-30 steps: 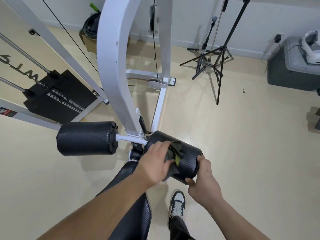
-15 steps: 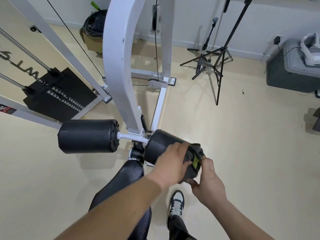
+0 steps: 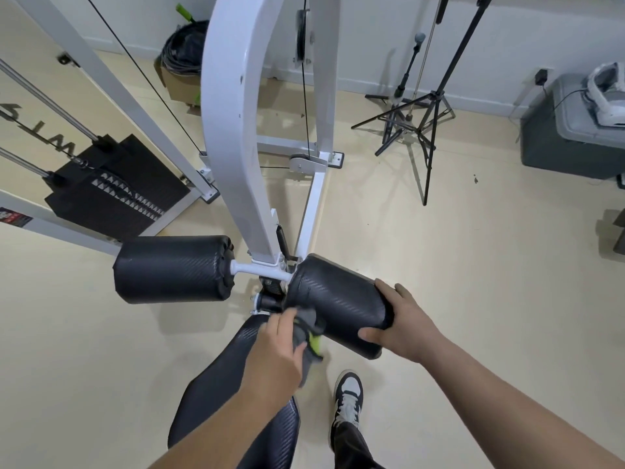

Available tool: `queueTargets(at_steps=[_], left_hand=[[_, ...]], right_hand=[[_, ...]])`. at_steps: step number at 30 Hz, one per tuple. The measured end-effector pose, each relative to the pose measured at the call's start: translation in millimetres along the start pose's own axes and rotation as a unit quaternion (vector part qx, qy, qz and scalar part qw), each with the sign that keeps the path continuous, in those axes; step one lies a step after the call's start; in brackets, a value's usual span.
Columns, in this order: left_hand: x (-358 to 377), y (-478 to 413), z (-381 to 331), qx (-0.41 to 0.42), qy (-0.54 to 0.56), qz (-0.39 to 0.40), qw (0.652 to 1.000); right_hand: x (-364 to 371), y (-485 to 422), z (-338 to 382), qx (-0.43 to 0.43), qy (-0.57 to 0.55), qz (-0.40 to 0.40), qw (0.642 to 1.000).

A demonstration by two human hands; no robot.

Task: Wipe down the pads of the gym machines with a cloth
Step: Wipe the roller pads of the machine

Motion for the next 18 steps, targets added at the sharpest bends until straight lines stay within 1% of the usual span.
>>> queueTargets(at_steps=[2, 3, 4, 5, 7, 8, 9, 10, 12, 14, 15, 16, 18], left_hand=[[3, 9, 29, -0.033, -0.014, 0.038, 0.999], [-3, 7, 36, -0.047, -0.016, 0.033, 0.998], [-14, 3, 38, -0.052, -0.002, -0.001, 0.999], [-29, -4, 35, -0.042, 0.024, -0.053, 0.997], [-57, -20, 15, 0.018, 0.067, -0.140, 0.988], [-64, -30, 2, 0.052, 0.062, -0.157, 0.984], [-66, -40, -13, 0.080, 0.039, -0.155, 0.984], [-63, -51, -24, 0.090, 0.013, -0.143, 0.986], [-51, -66, -41, 0.066, -0.024, -0.130, 0.989], [-37, -63, -59, 0.055, -0.042, -0.138, 0.988], [-26, -55, -69, 0.083, -0.044, -0.127, 0.987], [-12, -45, -78, 0.128, -0.045, -0.103, 0.985], [6, -30, -83, 0.222, -0.069, -0.031, 0.972]], right_hand=[[3, -2, 1, 0.005, 0.035, -0.013, 0.999], [2, -3, 1, 0.012, 0.045, -0.021, 0.999], [3, -4, -1, 0.016, 0.048, -0.026, 0.998], [3, -5, -2, 0.017, 0.049, -0.028, 0.998], [3, -5, -4, 0.014, 0.047, -0.031, 0.998], [4, -5, -5, 0.012, 0.047, -0.032, 0.998], [5, -4, -5, 0.010, 0.048, -0.034, 0.998], [6, -3, -5, 0.006, 0.052, -0.037, 0.998], [7, -2, -5, 0.005, 0.055, -0.041, 0.998], [8, -4, -6, 0.014, 0.057, -0.039, 0.998], [9, -4, -6, 0.017, 0.060, -0.039, 0.997], [9, -4, -6, 0.018, 0.062, -0.041, 0.997], [11, -4, -6, 0.020, 0.074, -0.043, 0.996]])
Point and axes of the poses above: each hand's wrist, its own y-axis away from the middle knuckle, its own x-axis out of the palm, z = x × y, the point moved 7 cm from there along -y, towards the middle knuckle, and after that the axes turned 8 degrees about z, right-handed, at the moved point
